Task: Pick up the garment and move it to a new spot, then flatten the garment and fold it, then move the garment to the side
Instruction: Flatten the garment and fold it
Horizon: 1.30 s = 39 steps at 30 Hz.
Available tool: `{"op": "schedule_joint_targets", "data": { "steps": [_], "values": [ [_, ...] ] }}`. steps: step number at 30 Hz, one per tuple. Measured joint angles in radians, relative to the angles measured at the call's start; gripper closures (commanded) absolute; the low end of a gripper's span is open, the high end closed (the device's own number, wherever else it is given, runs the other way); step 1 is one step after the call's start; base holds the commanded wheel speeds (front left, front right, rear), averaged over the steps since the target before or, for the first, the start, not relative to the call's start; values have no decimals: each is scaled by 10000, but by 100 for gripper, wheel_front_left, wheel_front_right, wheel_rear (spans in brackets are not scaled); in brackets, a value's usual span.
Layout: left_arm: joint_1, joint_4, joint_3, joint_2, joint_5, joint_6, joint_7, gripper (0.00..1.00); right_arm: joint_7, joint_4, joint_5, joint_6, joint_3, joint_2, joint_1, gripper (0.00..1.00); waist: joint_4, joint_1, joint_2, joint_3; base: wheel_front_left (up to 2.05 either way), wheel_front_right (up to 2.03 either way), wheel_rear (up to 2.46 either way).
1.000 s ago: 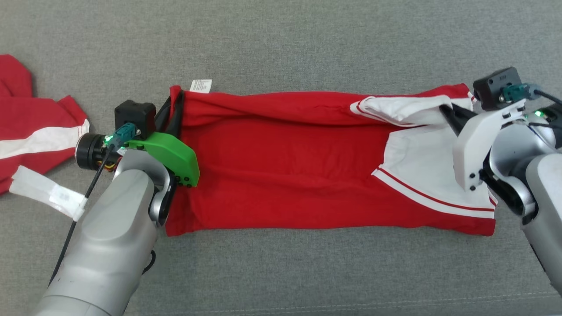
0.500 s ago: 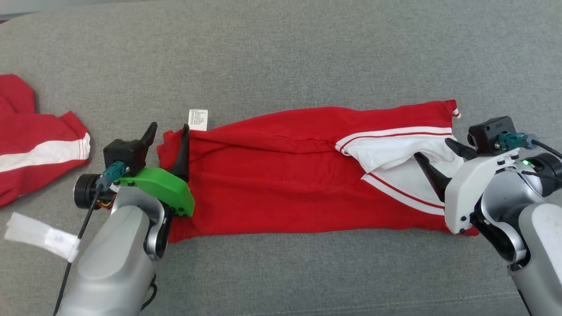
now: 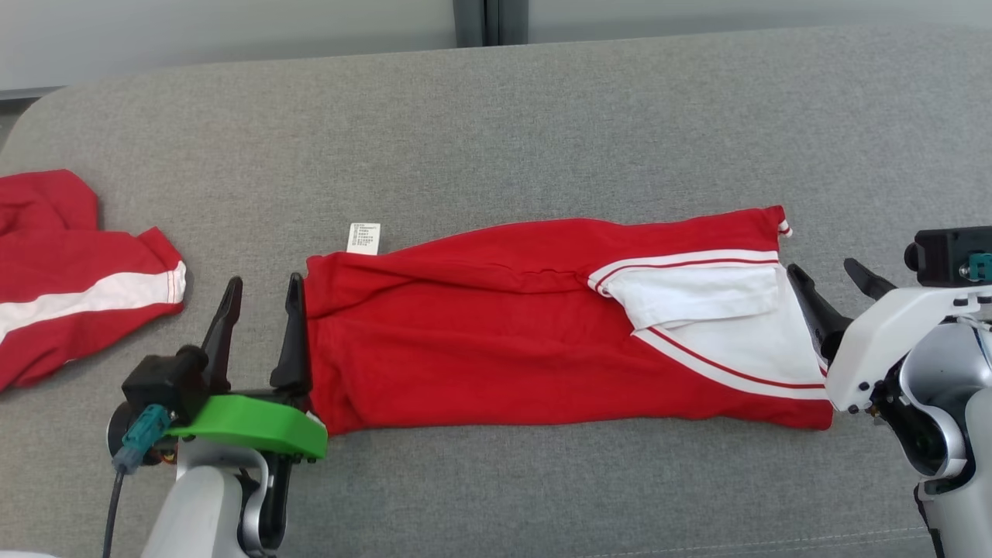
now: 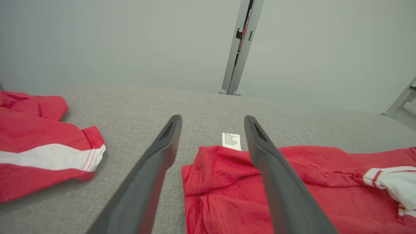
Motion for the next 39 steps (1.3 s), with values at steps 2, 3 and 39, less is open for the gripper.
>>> {"op": "schedule_joint_targets", "data": {
  "steps": [2,3,39],
  "values": [
    [361,-71,301,-192,146,-146,0,0,151,242,-50,0,-265,182,73,0,13,0,0,-118,0,0,0],
    [478,-90,416,-267,211,-217,0,0,224,336,-25,0,-339,286,95,0,23,0,0,-160,0,0,0],
    [501,-222,865,-915,1197,-748,0,0,0,5678,-631,-38,-1220,1348,-2340,0,911,0,0,453,0,0,0]
  ]
}}
